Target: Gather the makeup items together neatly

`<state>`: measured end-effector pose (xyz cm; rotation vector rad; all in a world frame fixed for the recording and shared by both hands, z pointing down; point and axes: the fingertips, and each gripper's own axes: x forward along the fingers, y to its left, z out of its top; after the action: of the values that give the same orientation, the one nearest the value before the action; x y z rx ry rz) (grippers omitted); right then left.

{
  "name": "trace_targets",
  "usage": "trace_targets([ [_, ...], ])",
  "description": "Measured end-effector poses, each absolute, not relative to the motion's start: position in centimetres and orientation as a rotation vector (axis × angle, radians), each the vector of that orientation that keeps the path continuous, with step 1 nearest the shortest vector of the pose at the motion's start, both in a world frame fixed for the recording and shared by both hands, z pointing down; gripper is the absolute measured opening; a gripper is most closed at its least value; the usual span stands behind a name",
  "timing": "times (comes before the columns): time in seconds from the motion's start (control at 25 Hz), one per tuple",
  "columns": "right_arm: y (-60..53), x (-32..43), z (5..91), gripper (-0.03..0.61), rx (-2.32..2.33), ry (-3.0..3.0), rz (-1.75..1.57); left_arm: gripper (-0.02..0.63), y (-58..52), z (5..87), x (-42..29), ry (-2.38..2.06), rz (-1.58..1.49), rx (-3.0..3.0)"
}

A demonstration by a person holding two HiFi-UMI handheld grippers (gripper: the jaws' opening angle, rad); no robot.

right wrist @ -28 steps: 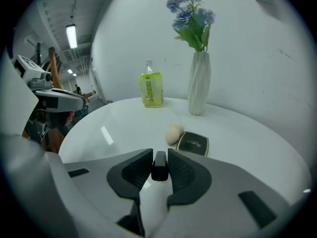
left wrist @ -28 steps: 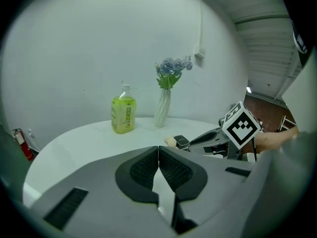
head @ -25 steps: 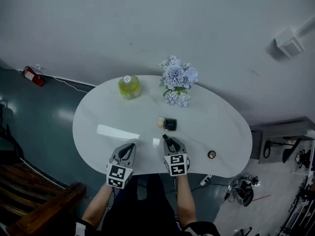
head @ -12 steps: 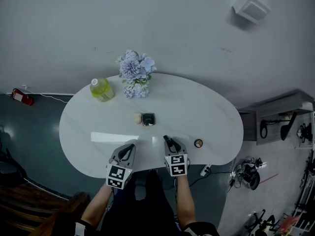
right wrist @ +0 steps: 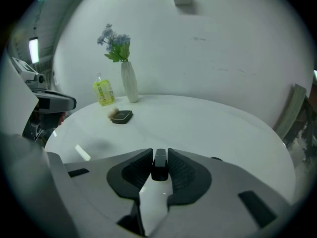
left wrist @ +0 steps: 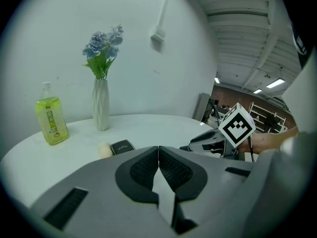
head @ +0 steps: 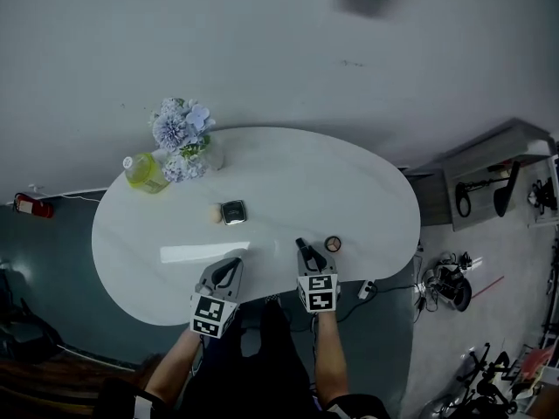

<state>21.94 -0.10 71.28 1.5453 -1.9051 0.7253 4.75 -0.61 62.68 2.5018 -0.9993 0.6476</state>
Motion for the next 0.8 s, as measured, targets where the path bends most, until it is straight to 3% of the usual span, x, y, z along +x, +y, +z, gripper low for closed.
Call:
trace_targets([
  [0.8,2.0,24.6,75.1,0.112,1.663,-1.797,0.863,0.02,-0.8,64.7,6.9,-0.883,0.753,2.528],
])
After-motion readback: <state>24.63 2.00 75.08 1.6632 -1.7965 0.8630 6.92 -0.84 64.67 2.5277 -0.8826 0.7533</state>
